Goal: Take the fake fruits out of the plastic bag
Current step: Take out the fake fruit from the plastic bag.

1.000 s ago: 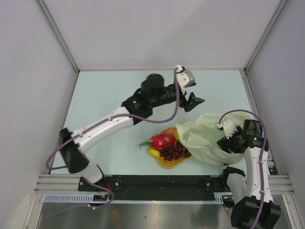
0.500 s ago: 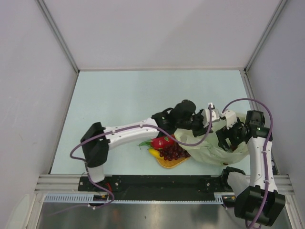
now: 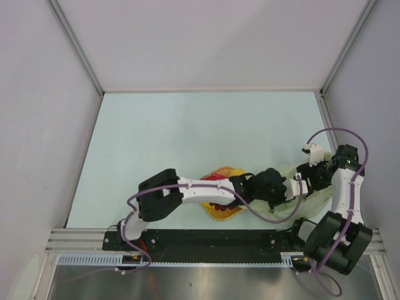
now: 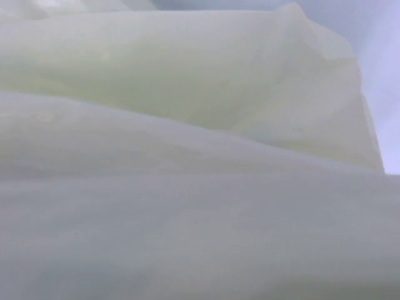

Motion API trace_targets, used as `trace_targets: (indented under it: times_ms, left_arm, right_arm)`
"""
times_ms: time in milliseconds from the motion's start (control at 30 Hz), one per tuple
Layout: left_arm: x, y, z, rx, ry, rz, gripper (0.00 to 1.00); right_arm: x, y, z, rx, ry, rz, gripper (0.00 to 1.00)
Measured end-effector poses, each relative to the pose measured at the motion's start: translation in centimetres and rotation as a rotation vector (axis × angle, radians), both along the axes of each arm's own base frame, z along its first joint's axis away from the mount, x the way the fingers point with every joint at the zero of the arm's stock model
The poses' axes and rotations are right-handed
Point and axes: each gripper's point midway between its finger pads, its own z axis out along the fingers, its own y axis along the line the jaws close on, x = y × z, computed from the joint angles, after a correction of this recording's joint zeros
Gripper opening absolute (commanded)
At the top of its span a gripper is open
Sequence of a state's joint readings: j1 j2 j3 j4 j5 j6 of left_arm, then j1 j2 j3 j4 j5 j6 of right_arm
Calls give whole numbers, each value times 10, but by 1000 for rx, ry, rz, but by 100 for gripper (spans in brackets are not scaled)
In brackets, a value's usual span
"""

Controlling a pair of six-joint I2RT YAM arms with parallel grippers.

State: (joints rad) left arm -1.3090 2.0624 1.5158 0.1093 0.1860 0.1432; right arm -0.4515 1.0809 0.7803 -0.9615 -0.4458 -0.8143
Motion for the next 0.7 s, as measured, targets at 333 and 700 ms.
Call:
trace_targets:
  times_ms: [333, 700]
  left_arm:
    - [-16, -22, -83, 72, -120, 11, 21]
    - [14, -27, -81, 64, -187, 110, 20]
  right_arm:
    - [1, -69, -8, -48, -44, -224, 68]
    - [42, -81, -12, -110, -107, -241, 77]
